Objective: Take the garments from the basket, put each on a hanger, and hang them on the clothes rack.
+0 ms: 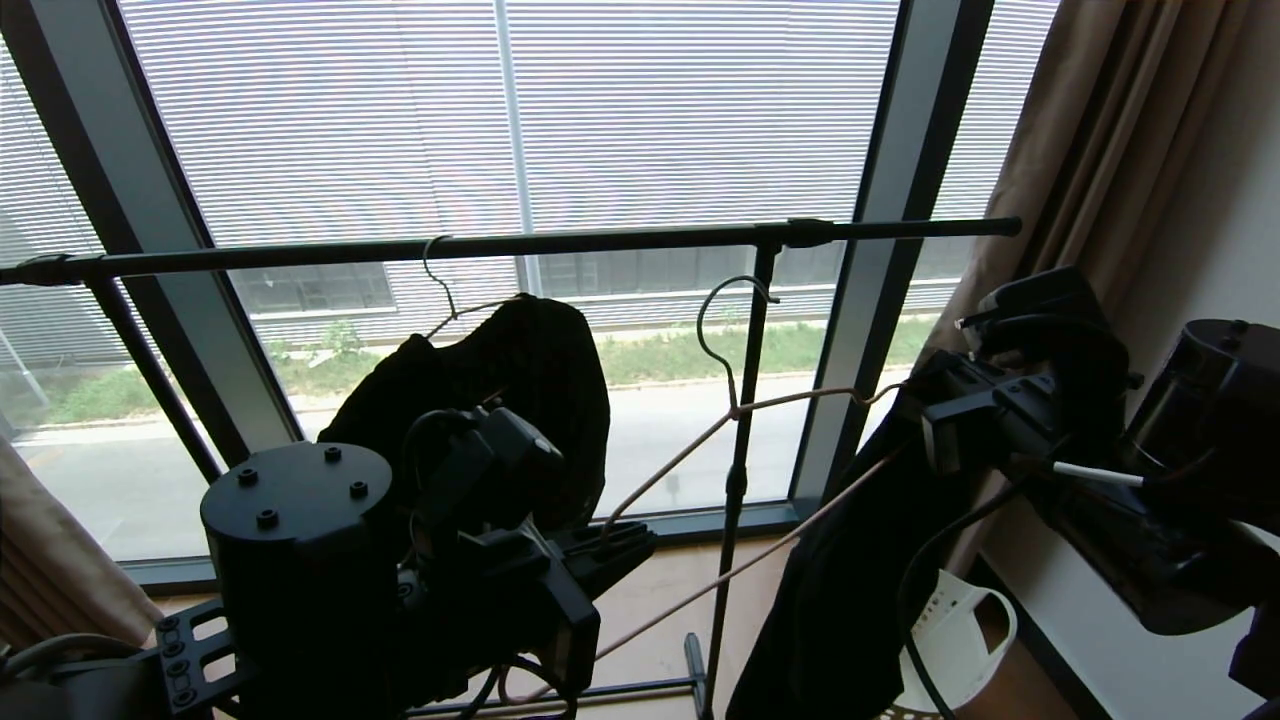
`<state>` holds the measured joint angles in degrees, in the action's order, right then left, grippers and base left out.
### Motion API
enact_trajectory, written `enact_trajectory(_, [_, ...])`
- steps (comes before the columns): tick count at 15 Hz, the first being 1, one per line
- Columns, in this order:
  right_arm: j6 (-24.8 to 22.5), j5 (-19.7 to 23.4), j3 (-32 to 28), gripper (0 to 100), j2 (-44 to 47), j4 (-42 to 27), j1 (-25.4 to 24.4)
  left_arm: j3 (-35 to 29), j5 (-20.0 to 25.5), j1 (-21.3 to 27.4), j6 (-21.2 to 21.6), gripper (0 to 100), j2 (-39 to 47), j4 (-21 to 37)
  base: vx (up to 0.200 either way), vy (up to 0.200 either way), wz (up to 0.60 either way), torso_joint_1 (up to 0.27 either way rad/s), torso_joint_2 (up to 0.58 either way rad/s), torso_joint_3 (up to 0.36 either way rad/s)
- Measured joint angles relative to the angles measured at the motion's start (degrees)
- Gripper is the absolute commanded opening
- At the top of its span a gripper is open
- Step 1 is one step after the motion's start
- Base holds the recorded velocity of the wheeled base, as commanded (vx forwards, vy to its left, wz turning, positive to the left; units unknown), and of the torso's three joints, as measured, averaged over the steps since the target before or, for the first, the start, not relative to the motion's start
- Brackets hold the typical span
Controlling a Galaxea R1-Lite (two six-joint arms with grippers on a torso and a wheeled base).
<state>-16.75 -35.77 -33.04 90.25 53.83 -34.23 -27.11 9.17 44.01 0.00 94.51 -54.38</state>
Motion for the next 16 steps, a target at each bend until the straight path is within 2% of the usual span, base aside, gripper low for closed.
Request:
enact_trajectory(6, [-0.18,0.52,-2.22,0,0.57,-0.38,-6.12,-0.06,0.13,1.90,0.18,0,1.93,-0.02,0.000,0.000,0.00,0.000,0.00,0.000])
enact_trajectory(16, [1.21,0.60,-4.19,0,1.32,-0.05,-25.27,-1.16,0.02,1.85,0.18,0,3.72,-0.11,0.000,0.000,0.00,0.000,0.00,0.000])
